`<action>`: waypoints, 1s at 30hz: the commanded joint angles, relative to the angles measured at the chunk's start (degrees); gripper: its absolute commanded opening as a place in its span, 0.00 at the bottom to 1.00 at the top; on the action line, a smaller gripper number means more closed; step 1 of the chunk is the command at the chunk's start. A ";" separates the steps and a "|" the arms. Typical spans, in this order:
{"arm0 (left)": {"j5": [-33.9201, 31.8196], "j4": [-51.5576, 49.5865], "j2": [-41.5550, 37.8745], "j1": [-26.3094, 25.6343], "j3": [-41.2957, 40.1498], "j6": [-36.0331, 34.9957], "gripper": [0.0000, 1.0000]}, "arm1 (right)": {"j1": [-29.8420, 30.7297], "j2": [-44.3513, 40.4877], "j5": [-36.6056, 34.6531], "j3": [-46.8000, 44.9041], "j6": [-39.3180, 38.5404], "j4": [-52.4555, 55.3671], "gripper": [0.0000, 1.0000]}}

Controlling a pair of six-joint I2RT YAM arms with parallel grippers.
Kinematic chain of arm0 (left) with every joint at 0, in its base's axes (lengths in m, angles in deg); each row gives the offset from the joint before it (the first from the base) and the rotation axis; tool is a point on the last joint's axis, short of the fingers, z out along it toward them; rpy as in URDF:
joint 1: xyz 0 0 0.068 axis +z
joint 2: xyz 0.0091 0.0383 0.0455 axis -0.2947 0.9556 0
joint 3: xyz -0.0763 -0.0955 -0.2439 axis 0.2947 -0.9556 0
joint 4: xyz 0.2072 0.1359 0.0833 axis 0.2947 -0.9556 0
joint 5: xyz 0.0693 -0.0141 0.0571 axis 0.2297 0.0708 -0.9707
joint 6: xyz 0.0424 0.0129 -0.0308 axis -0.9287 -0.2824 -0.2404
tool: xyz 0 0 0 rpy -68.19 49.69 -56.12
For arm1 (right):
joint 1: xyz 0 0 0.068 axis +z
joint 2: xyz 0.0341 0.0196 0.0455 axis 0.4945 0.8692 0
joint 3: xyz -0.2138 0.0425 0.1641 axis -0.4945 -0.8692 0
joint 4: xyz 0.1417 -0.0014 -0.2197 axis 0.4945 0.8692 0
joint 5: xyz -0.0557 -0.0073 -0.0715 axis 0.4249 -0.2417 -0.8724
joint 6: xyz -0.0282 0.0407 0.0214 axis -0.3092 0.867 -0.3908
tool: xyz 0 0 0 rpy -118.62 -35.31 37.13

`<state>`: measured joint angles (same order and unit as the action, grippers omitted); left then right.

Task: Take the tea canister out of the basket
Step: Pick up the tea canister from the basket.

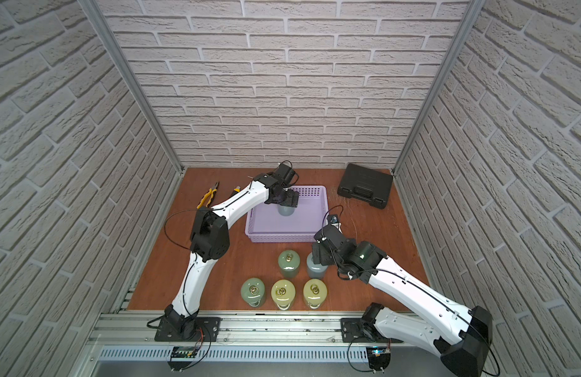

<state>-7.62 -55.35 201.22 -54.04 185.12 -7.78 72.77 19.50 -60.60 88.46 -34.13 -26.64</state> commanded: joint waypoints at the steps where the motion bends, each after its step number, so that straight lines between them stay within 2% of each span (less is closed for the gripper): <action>1: 0.78 -0.57 1.63 0.34 2.05 -1.36 0.98 | 0.14 0.27 -1.42 0.29 -0.07 -0.60 1.00; 11: 1.20 -0.76 3.29 0.72 3.37 -1.67 0.96 | 0.06 0.52 -1.54 0.46 -0.52 -0.59 0.99; 17: 1.58 -0.73 3.36 0.71 3.43 -1.59 0.91 | -0.02 0.43 -1.55 0.38 -0.51 -0.52 0.99; 25: 1.67 -0.81 2.79 0.76 3.45 -1.67 0.71 | -0.14 -0.44 -1.63 -0.06 -0.07 -0.34 1.00; 30: 1.19 -0.87 1.67 0.78 3.41 -1.76 0.62 | -0.15 -1.01 -1.89 -0.66 0.84 -0.03 1.00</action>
<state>-6.63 -55.67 203.84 -53.58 187.39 -9.24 72.75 19.70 -61.19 88.44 -34.26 -26.62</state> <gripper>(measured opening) 0.856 0.997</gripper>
